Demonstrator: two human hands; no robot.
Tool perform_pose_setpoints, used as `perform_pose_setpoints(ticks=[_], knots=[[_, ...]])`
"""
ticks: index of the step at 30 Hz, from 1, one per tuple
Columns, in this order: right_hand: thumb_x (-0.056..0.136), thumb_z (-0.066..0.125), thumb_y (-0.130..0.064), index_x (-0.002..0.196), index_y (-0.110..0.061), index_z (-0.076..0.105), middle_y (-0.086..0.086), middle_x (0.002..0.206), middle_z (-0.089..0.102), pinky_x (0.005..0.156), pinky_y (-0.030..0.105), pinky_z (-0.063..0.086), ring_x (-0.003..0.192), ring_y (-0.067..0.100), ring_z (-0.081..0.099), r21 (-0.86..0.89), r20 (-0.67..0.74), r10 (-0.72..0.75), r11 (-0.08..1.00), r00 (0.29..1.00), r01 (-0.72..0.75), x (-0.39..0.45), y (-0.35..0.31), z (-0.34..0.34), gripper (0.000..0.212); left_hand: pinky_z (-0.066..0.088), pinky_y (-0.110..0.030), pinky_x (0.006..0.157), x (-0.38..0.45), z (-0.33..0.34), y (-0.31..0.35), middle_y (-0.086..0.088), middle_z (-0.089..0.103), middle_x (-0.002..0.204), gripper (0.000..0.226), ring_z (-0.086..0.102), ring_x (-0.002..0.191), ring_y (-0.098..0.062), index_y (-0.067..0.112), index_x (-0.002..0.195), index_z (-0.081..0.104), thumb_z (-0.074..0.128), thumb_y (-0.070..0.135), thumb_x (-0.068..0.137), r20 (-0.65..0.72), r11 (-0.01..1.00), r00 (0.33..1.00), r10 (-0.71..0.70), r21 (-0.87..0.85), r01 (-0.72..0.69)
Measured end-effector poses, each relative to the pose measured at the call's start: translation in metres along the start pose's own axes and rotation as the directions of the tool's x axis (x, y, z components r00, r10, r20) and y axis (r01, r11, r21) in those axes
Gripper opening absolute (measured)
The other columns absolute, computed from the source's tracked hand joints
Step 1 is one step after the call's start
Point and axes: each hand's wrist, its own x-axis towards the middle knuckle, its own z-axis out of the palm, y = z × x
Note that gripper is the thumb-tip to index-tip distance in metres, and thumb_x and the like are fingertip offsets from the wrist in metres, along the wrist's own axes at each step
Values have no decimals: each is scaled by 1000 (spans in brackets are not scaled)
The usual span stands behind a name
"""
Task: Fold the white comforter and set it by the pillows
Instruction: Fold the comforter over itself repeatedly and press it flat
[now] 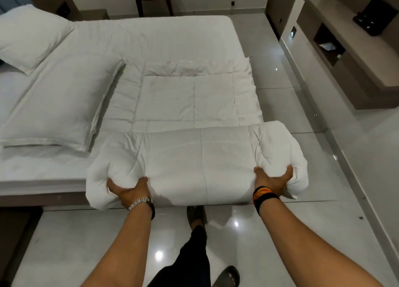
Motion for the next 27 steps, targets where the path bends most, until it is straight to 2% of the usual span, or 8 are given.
perform_pose_setpoints(ticks=[2,6,9,12,16,20,23,27], knots=[[80,86,-30,159,-45,25,11,159,38,103,34,37,137,32,48,30,57,-109,994,992,108,9,-30,16,100,49,-42,105,8,21,28,-3,49,148,107,60,120,-30,57,151,19,85,30,71,34,995,998,61,-75,-59],[94,68,-52,164,-37,20,10,159,43,121,42,32,144,29,45,-167,208,-407,881,889,443,32,-78,56,86,41,-40,113,33,77,81,-2,51,152,89,54,132,-24,48,157,23,74,45,84,179,958,942,282,-110,-266],[100,46,-63,162,-32,31,3,164,39,127,49,19,152,25,34,-284,324,-577,696,749,659,56,-100,96,71,45,-39,111,58,125,116,2,59,143,68,58,126,-14,43,154,38,67,41,92,285,897,850,442,-148,-417],[99,28,-70,162,-32,31,-3,171,26,127,47,6,157,20,20,-413,423,-650,482,631,773,92,-126,153,74,42,-37,115,99,185,149,10,54,146,56,52,131,-7,35,150,49,60,41,95,377,833,750,543,-129,-538],[102,22,-66,163,-29,30,5,173,19,127,56,-4,161,25,6,-562,534,-677,163,506,811,150,-161,235,72,20,-43,126,162,271,178,4,33,165,63,23,154,-15,35,154,43,48,56,95,551,684,600,579,72,-726],[100,14,-77,163,-37,24,6,174,11,119,67,-18,161,28,-5,-719,509,-591,108,626,687,211,-178,305,75,-4,-46,126,220,353,180,-10,15,171,73,3,158,-28,28,161,29,25,62,97,658,343,527,538,400,-850],[93,1,-83,164,-43,13,3,175,3,117,70,-18,160,27,-11,-797,519,-449,54,727,602,248,-152,342,82,-8,-47,125,249,402,154,-9,10,171,75,0,158,-28,30,163,21,15,64,97,699,250,553,453,496,-832],[90,-5,-84,164,-45,8,2,175,-1,117,70,-17,160,26,-14,-816,527,-376,28,762,578,273,-118,367,85,-8,-47,125,267,432,117,-13,12,171,76,2,158,-30,28,164,18,10,62,97,725,172,571,385,552,-816]])
